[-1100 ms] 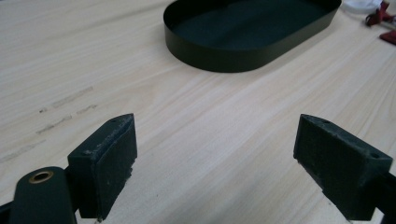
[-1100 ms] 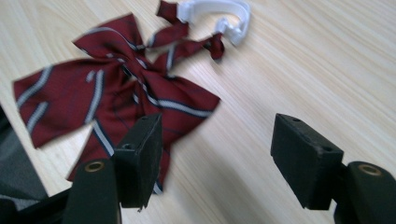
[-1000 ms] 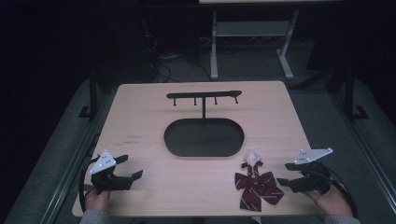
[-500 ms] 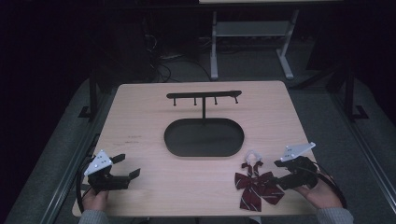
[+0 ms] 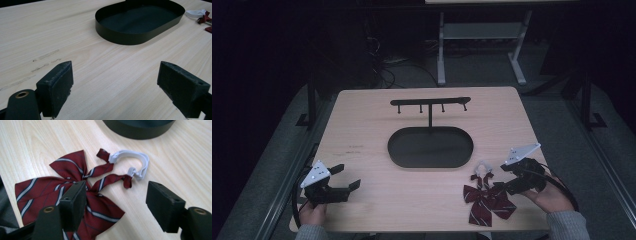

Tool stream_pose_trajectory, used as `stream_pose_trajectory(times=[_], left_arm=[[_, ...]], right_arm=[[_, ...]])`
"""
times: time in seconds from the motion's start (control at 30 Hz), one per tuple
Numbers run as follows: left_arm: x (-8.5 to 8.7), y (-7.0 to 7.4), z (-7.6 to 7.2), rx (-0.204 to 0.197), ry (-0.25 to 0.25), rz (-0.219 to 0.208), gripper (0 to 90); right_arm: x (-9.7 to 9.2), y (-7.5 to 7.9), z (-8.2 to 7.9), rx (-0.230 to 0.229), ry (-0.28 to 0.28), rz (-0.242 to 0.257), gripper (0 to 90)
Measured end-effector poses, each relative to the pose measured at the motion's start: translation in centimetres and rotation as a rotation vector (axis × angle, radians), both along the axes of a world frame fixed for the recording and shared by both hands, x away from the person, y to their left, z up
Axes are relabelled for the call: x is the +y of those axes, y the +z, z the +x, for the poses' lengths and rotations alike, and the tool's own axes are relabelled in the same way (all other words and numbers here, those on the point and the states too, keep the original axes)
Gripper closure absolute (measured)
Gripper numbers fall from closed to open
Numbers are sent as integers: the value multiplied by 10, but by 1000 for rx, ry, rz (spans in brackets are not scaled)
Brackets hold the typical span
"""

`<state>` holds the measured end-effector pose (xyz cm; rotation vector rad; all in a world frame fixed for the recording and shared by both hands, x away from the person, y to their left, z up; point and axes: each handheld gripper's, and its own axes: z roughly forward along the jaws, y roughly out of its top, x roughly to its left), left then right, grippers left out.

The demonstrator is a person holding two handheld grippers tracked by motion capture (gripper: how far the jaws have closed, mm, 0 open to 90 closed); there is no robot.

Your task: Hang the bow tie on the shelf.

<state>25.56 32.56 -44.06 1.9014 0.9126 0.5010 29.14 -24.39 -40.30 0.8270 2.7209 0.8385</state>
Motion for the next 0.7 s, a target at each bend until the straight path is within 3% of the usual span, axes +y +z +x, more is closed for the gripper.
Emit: stream_pose_trajectory(times=[0.1,0.4,0.6,0.7], left_arm=[[-1,0,-2,0,10,-18,131],[-2,3,-3,-11,6,-8,131],[-4,4,-2,-18,-7,16,131],[-5,4,-3,-16,-4,11,131]], right_arm=[[3,3,6,-2,15,-13,351],[14,2,24,39,29,-41,362],[20,6,36,35,48,-68,384],[25,6,45,60,56,-84,414]])
